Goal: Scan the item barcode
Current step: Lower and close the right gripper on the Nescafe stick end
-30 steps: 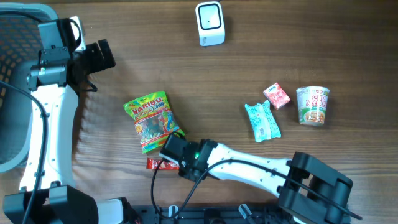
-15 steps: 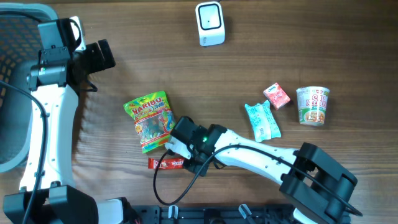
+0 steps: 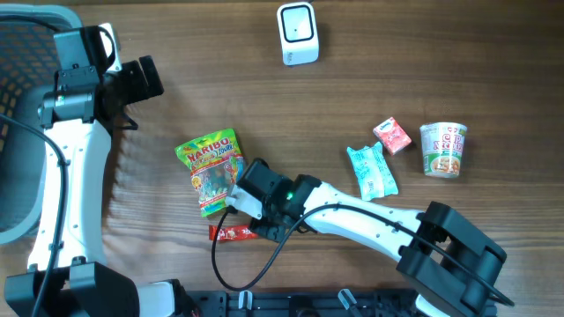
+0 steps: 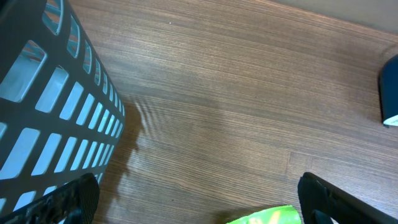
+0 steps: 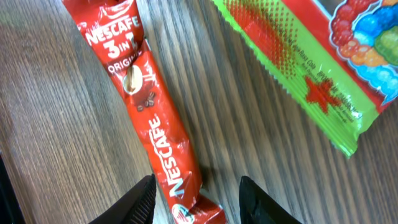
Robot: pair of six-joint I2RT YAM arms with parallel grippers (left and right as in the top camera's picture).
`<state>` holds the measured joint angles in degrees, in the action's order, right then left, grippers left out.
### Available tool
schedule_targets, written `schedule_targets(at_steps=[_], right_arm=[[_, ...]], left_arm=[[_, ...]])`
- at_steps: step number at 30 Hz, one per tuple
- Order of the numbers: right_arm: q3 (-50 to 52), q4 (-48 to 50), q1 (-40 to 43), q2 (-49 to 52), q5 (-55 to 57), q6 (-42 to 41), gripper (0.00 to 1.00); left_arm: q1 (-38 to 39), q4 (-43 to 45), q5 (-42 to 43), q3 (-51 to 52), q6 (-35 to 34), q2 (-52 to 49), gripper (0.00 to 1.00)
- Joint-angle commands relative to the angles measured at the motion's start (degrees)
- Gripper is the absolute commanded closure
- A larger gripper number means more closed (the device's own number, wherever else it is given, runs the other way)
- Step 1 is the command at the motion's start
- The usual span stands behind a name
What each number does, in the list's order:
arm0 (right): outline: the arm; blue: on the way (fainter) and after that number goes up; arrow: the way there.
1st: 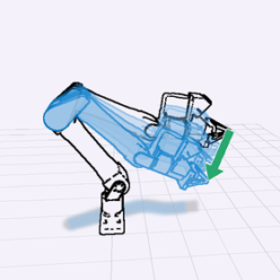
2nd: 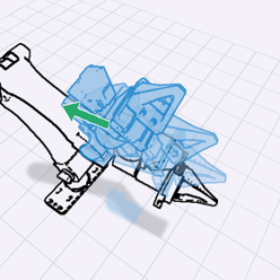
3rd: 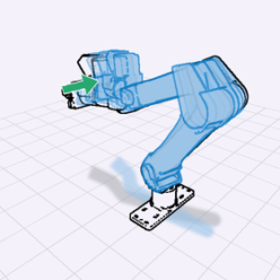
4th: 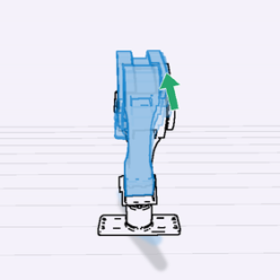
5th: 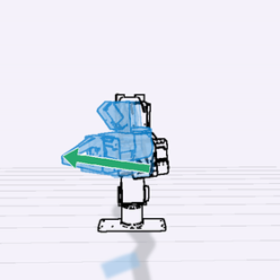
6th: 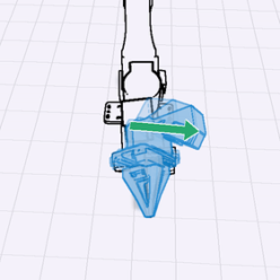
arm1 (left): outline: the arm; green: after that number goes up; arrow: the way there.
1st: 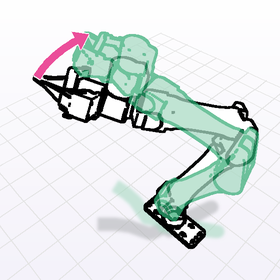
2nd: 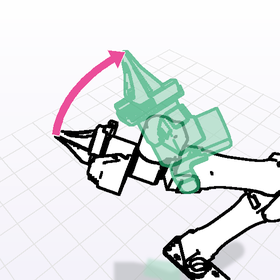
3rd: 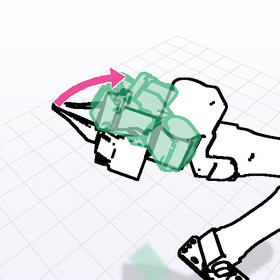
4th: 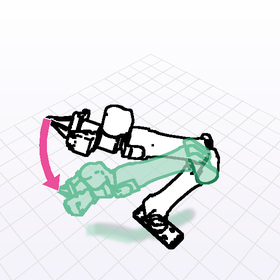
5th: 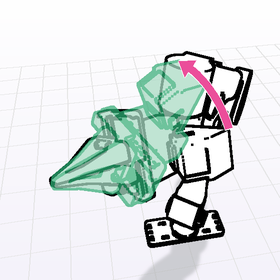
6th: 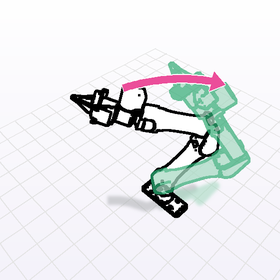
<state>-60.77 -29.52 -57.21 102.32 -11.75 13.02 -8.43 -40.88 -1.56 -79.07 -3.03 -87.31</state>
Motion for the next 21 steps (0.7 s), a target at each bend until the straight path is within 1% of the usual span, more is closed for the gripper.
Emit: schedule_targets(at_steps=[1,4,8,9,14,17,21], right_arm=[[1.7,1.6,0.3,0.5,0.1,0.5,0.6],[2.3,1.9,0.3,0.5,0.1,0.3,0.62],[2.3,1.8,0.3,0.5,0.1,0.3,0.61],[2.3,1.8,0.3,0.5,0.1,0.3,0.63],[2.4,1.2,0.3,1.0,0.3,0.3,0.64],[2.4,1.2,0.3,2.2,0.5,0.3,0.66],[2.4,-0.3,2.4,3.2,1.7,-1.1,0.68]], left_arm=[[-0.5,0.1,0.5,-0.4,0.9,0.5,0.0],[-0.5,0.1,0.5,-0.4,0.9,0.5,0.0],[-0.5,0.1,0.5,-0.4,0.9,0.5,0.0],[-0.5,0.1,0.5,-0.4,0.9,0.5,0.0],[-0.5,0.1,0.5,-0.4,0.9,0.5,0.0],[-0.5,0.1,0.5,-0.4,0.9,0.5,0.0],[-0.5,0.1,0.5,-0.4,0.9,0.5,0.0]])
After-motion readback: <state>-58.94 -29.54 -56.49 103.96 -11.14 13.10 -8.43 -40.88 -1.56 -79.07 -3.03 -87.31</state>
